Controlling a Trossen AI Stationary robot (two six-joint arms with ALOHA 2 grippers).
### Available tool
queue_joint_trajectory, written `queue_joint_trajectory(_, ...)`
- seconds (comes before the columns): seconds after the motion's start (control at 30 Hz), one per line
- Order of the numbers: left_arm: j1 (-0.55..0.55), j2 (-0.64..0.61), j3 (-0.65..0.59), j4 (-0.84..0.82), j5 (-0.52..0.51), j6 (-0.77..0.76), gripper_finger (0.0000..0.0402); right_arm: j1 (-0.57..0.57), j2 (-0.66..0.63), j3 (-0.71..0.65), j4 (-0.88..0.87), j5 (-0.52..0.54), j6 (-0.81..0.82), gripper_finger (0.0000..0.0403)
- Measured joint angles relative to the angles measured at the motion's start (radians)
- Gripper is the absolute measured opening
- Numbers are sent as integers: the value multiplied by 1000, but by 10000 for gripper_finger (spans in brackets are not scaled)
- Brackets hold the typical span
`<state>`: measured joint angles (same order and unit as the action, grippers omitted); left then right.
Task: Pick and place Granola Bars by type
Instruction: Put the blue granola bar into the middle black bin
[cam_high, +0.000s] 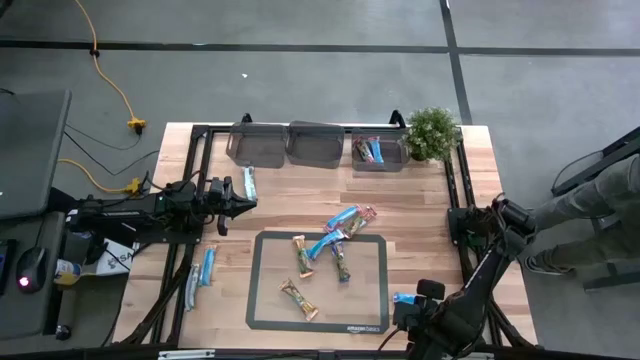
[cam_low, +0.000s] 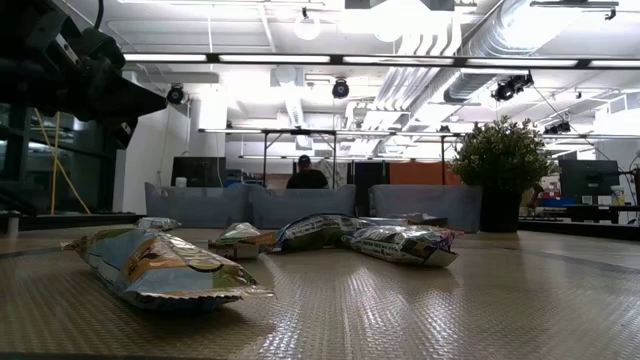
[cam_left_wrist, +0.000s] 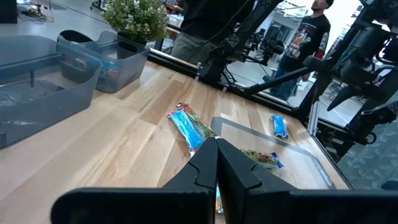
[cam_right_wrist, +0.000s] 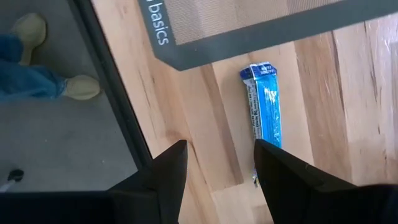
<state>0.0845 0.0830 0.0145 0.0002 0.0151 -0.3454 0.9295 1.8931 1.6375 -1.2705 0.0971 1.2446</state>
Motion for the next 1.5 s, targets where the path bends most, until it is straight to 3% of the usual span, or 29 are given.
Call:
queue_joint_trajectory(0.5, 0, 0, 0, 0, 0, 0, 0, -6, -20, -37, -24, -24, 160, 174)
queue_joint_trajectory(0.73, 0, 0, 0, 0, 0, 0, 0, 9, -284, -436, 349, -54, 291, 165)
queue_joint_trajectory(0.87, 0, 0, 0, 0, 0, 0, 0, 5, -455, -625, 436, -94, 318, 156)
queue_joint_trajectory(1.1, 0, 0, 0, 0, 0, 0, 0, -51, -624, -815, 534, -213, 64, 161)
queue_joint_trajectory(1.27, 0, 0, 0, 0, 0, 0, 0, -111, -603, -896, 656, -322, -136, 169)
queue_joint_trajectory(1.5, 0, 0, 0, 0, 0, 0, 0, -190, -506, -904, 719, -337, -310, 172)
